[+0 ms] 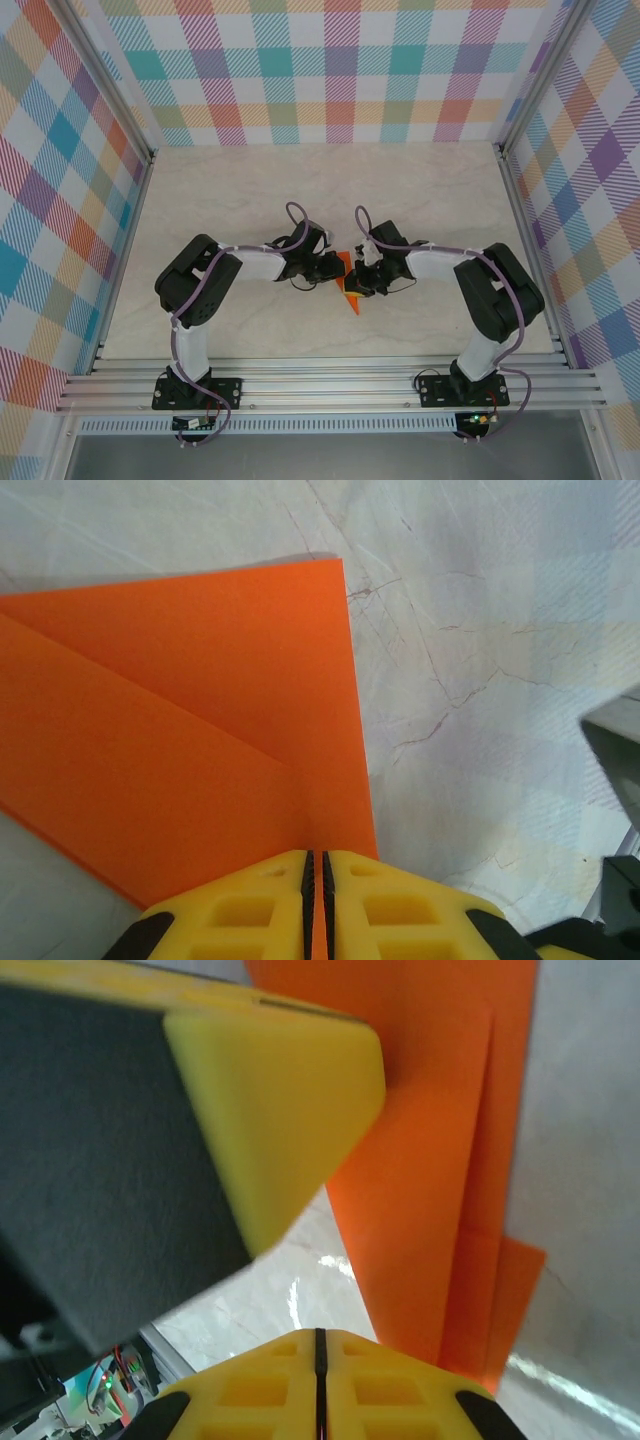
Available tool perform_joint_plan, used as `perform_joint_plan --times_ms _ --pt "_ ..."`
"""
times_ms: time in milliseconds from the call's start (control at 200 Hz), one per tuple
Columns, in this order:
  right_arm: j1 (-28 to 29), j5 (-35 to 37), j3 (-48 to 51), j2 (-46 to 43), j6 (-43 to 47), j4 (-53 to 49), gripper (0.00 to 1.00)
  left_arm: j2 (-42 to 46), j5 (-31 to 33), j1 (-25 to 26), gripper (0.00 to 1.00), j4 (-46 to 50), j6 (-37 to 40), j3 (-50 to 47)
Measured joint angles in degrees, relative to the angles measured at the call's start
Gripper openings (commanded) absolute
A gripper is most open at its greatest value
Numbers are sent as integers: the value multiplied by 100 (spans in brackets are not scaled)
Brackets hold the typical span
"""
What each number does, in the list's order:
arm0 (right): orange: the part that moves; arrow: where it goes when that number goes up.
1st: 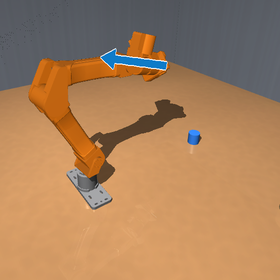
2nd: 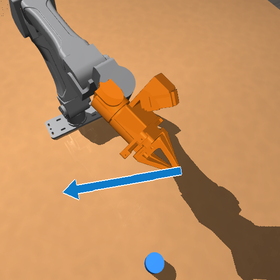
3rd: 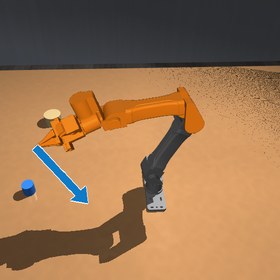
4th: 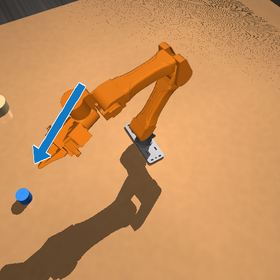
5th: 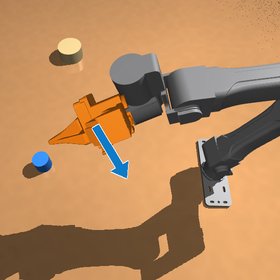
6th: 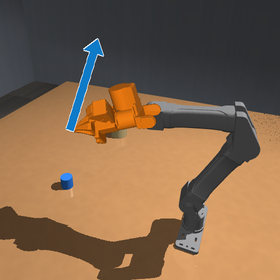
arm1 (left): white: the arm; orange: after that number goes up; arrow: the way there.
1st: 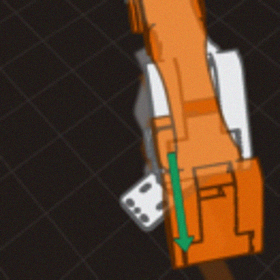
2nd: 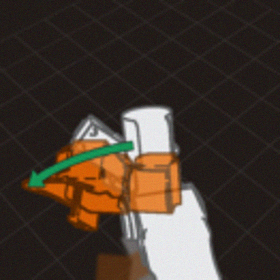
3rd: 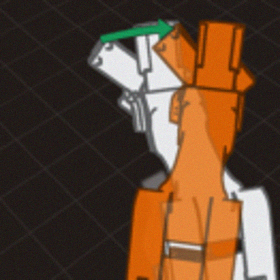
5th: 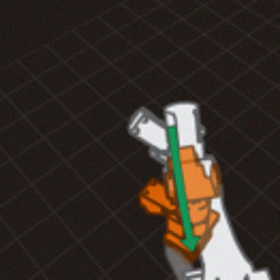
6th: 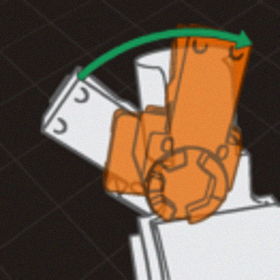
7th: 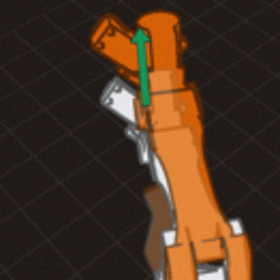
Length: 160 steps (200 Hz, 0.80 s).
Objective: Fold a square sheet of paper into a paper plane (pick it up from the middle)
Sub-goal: Fold the wing for the fifth time at the center of the table.
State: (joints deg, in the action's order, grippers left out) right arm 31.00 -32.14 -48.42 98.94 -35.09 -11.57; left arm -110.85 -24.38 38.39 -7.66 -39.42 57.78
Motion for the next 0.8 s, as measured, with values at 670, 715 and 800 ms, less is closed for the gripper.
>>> perform_joint_plan --times_ms 670,715,800 --pt "7 -157 1040 -356 4 691 10 -11 46 0 12 17 2 7" --pt "7 -173 1163 -457 2 713 11 -11 46 0 12 20 2 7" --pt "7 -236 1362 -610 7 717 11 -13 46 0 12 24 2 11"
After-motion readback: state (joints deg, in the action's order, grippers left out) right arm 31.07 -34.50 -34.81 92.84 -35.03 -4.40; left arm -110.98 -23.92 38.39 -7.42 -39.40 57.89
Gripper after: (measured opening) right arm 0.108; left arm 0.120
